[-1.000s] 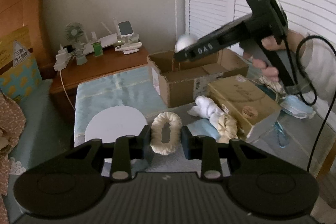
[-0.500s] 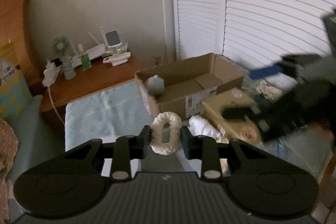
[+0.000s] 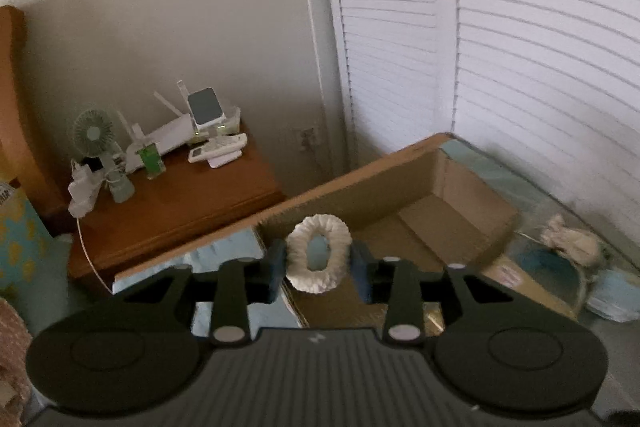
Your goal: Organize soft objects
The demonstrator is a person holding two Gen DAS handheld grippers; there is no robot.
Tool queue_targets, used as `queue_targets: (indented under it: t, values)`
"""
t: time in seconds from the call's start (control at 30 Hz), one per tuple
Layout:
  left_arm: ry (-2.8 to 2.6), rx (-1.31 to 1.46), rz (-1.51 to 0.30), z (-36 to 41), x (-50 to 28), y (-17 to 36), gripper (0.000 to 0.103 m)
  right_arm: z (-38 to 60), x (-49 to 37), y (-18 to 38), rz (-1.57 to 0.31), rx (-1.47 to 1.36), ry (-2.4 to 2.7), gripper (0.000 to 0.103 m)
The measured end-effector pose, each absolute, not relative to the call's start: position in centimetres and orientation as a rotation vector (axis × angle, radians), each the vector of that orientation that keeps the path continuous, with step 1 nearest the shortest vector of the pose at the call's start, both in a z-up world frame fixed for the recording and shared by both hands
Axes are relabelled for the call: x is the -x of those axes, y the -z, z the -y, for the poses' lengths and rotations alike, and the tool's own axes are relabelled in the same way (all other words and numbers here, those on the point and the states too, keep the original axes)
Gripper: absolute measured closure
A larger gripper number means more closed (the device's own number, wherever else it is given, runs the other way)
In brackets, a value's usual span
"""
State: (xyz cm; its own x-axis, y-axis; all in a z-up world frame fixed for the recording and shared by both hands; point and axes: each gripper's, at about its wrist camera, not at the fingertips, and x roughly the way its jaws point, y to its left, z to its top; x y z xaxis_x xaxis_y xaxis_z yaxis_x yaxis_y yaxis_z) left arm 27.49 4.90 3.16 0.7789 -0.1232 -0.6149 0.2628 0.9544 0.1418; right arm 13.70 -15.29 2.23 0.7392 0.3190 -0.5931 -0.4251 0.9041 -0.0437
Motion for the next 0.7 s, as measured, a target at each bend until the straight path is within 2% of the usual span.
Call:
queue_targets:
  t: [0.07,0.13,0.7]
  values:
    - [0.191,-0.211,-0.647,-5.1,-27.9,-3.0,0.019,15.8,-13.4,-2.3,-0.615,0.179,-0.402,0.000]
    - [0.176,-0.204,-0.620,-5.3,-27.5,-3.1,0.004,16.3,-13.1,-2.3,-0.619,0.170,-0.395,0.000]
    - [0.234,-0.187,-0.588,-4.4,-16.6,-3.9,0.001,18.5,-10.1,-2.8,-0.602,0.135,-0.348,0.000]
